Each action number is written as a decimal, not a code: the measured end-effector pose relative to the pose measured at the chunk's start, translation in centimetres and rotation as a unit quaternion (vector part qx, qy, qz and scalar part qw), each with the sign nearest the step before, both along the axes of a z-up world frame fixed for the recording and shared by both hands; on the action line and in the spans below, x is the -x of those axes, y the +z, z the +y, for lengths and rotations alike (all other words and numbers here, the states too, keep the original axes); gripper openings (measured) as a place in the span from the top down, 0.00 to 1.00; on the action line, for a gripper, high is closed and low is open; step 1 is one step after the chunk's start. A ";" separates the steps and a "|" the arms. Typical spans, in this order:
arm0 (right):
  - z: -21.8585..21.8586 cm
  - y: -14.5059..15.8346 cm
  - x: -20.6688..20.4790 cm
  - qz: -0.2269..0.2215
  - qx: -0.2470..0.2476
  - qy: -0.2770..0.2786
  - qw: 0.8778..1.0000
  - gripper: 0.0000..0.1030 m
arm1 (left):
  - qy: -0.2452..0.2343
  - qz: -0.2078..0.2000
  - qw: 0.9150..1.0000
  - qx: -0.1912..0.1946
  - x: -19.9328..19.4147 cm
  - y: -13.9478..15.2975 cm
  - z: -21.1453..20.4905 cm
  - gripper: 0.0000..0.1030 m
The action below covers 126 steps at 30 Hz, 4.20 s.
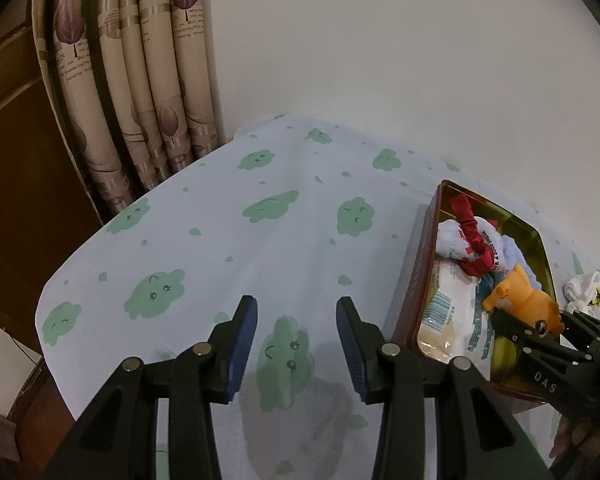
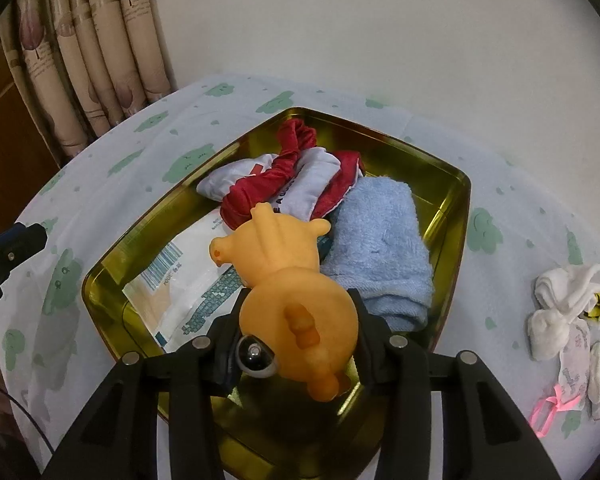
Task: Organize soft objects
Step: 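Carry the orange rubber toy into the tin and open the right tool, then grasp the brown patterned pouch on the sheet with the right tool, then grasp the white fluffy ball beside the socks with the left tool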
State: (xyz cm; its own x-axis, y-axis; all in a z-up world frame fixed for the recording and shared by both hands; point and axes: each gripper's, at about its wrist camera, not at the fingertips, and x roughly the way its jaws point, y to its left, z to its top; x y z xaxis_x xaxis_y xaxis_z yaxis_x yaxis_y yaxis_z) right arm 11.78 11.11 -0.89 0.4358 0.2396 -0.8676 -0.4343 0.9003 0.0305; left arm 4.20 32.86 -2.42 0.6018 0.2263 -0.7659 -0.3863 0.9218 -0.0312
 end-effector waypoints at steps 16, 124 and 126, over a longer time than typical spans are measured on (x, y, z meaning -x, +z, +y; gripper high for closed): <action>-0.3 2.0 1.4 -0.015 -0.024 0.013 1.000 0.40 | -0.002 0.000 1.000 0.001 0.1 0.0 -0.1 0.59; -44.6 -1.9 7.5 -0.035 -0.028 -0.359 0.932 0.76 | -0.346 0.088 0.933 0.040 -15.3 -5.5 -35.6 0.61; -44.7 -1.9 7.5 -0.035 -0.028 -0.359 0.932 0.75 | -0.345 0.083 0.934 0.046 -15.0 -5.3 -35.2 0.76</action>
